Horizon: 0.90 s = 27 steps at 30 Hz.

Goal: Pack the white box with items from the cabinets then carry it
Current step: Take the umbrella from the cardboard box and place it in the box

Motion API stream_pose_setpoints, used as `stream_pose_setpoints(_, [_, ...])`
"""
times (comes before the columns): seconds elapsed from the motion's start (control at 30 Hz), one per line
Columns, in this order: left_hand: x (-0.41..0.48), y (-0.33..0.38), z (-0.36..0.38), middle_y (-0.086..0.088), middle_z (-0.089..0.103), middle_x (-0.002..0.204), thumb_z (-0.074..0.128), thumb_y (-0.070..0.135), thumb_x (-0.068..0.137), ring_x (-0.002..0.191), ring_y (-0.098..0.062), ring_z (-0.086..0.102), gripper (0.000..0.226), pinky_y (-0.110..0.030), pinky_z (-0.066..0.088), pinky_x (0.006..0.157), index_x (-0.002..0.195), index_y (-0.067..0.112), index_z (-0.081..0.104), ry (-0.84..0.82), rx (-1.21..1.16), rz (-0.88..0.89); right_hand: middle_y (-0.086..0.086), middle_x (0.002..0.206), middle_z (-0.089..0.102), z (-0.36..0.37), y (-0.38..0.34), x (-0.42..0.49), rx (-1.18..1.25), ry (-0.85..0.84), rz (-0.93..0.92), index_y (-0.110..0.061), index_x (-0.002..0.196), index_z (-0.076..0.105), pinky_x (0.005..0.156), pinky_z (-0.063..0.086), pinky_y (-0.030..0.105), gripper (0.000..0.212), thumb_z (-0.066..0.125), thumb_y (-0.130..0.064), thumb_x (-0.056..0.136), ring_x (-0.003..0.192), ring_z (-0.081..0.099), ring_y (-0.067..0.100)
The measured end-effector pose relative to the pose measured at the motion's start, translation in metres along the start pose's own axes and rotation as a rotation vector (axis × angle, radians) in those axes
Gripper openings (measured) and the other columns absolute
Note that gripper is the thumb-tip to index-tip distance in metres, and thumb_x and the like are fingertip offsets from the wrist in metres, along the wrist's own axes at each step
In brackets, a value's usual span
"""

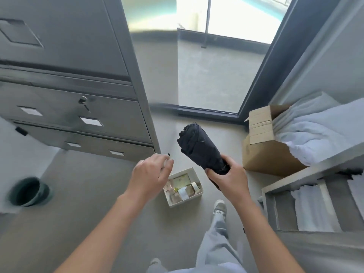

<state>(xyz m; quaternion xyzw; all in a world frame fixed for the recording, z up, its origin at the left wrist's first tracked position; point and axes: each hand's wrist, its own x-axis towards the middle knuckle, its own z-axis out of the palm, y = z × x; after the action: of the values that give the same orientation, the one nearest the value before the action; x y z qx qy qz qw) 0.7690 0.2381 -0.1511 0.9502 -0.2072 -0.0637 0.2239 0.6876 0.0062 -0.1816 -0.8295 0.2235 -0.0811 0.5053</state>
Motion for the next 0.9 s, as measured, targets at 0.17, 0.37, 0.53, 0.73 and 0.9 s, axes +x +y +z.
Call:
stream_pose_setpoints(0.17, [0.052,0.021,0.028,0.007,0.067,0.111,0.038,0.042,0.102,0.101,-0.020,0.062,0.035,-0.035,0.042,0.089,0.114,0.022,0.064,0.058,-0.015,-0.232,-0.015,0.070,0.068,-0.003,0.014,0.110,-0.038,-0.213,-0.061,-0.039,0.094,0.066,0.057,0.046,0.021,0.029,0.077,-0.038,0.068,0.059,0.061,0.007])
stream_pose_setpoints(0.37, [0.068,0.044,0.024,0.005,0.066,0.112,0.021,0.055,0.095,0.099,-0.021,0.062,0.057,-0.037,0.044,0.086,0.114,0.021,0.063,0.141,0.023,-0.430,-0.010,0.069,0.069,0.012,-0.004,0.182,-0.081,-0.472,-0.120,-0.035,0.094,0.066,0.063,0.056,0.040,0.028,0.078,-0.036,0.069,0.059,0.063,0.015])
stream_pose_setpoints(0.53, [0.071,0.040,0.016,0.002,0.066,0.109,0.025,0.052,0.096,0.097,-0.025,0.062,0.053,-0.038,0.045,0.085,0.113,0.018,0.063,0.204,0.033,-0.534,-0.017,0.081,0.072,0.024,-0.018,0.197,-0.119,-0.633,-0.213,-0.043,0.099,0.066,0.062,0.055,0.028,0.034,0.077,-0.040,0.067,0.070,0.068,0.006])
stream_pose_setpoints(0.73, [0.072,0.043,0.047,0.002,0.066,0.100,0.034,0.046,0.100,0.087,-0.027,0.061,0.040,-0.032,0.035,0.070,0.109,0.021,0.063,0.238,0.045,-0.599,-0.027,0.086,0.069,0.026,-0.008,0.216,-0.225,-0.713,-0.294,-0.043,0.103,0.064,0.065,0.051,0.018,0.039,0.074,-0.047,0.065,0.079,0.065,-0.002])
stream_pose_setpoints(0.9, [0.068,0.047,0.088,0.004,0.065,0.098,0.024,0.052,0.098,0.084,-0.025,0.062,0.048,-0.032,0.036,0.069,0.107,0.022,0.061,0.232,0.004,-0.739,-0.018,0.080,0.069,0.045,0.022,0.251,-0.295,-0.866,-0.277,-0.039,0.095,0.064,0.061,0.051,0.026,0.032,0.077,-0.042,0.067,0.071,0.065,0.005])
